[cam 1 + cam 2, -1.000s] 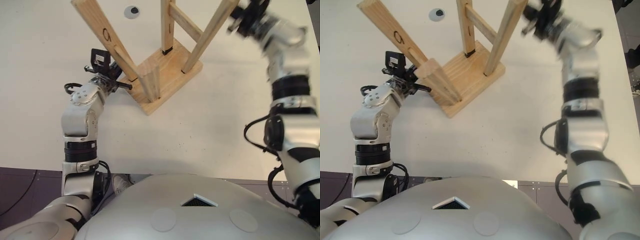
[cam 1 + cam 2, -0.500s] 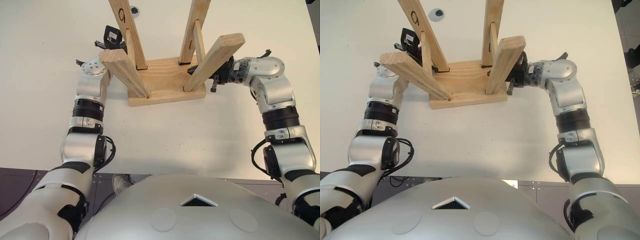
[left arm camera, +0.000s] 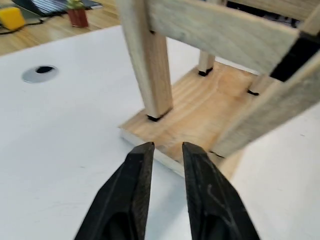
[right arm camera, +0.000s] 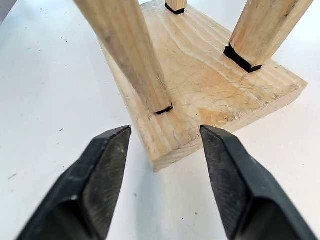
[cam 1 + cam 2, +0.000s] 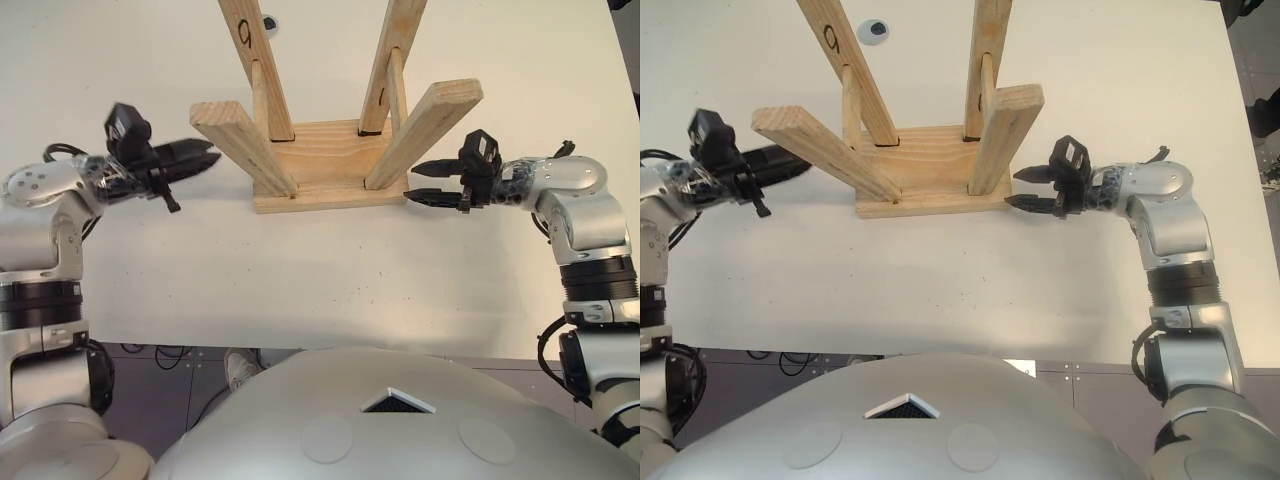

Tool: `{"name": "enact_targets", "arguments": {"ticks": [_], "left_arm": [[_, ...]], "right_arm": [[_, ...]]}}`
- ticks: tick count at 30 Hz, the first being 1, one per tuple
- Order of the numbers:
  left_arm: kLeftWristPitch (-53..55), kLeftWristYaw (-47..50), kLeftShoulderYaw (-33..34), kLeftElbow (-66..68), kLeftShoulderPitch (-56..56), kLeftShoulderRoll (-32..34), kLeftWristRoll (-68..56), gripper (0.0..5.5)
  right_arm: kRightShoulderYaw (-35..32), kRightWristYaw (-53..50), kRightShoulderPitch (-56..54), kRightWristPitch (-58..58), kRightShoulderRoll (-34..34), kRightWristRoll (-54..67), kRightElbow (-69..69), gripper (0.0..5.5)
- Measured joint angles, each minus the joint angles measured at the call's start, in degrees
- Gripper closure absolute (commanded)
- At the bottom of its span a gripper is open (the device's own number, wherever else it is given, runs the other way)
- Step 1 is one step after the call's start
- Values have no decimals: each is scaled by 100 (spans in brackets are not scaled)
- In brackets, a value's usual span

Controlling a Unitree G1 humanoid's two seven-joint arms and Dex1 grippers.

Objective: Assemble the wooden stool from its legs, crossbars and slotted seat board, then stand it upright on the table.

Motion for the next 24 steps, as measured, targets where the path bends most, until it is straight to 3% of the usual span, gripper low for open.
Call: {"name": "enact_targets", "arguments": {"ticks": [2,15,20,24], "left_arm": [[109,-144,-241,-245,140,2,-10,352],[-31,141,-617,-73,-129,-500,120,352],[-57,143,-642,153,-386,-738,96,349],[-52,94,-708,342,-577,-920,80,378]], "right_arm": [[40,-2,-92,63,13,17,40,267],[450,-5,-429,159,464,131,459,267],[464,-5,-566,169,548,144,609,350],[538,25,-575,322,622,149,584,403]]}}
